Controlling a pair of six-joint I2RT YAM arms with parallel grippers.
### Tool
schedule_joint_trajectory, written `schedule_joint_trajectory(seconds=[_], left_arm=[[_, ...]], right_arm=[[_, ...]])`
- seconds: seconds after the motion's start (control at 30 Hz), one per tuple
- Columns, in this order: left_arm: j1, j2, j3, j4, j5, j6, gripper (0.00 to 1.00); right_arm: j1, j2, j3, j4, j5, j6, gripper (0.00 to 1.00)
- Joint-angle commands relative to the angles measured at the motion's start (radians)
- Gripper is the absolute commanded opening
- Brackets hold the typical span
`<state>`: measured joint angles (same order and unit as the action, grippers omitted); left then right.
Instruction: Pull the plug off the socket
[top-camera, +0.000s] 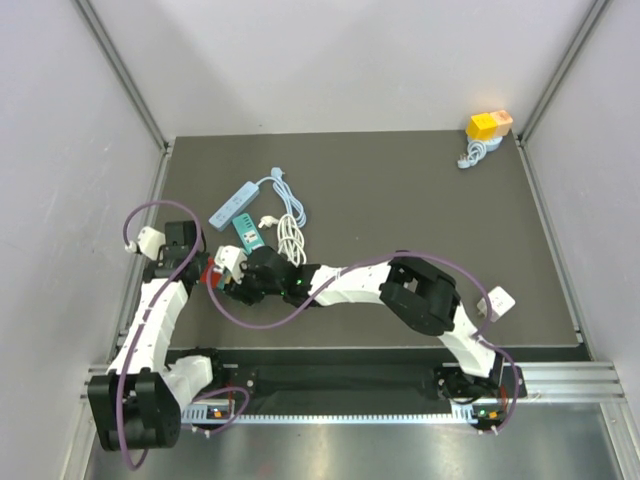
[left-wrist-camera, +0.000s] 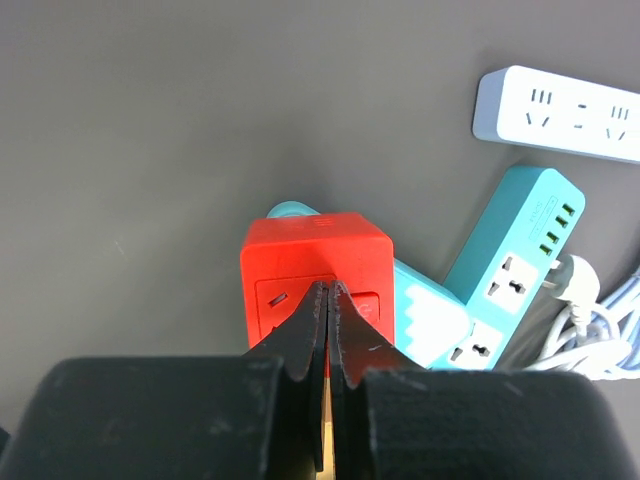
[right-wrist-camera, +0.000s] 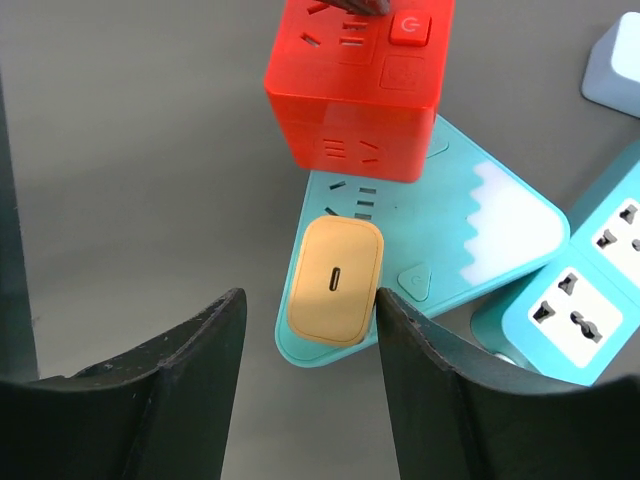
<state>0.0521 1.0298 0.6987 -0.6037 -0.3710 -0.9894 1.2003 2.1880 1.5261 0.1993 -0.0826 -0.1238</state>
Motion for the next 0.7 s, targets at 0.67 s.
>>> schedule_joint_trajectory(seconds=[0.67], left_arm=[[-0.005, 0.062, -0.142, -0.214, 0.150, -0.063, 0.00]], right_arm=[[0.108, 0.081, 0.161, 0.011, 0.449, -0.027, 0.34]])
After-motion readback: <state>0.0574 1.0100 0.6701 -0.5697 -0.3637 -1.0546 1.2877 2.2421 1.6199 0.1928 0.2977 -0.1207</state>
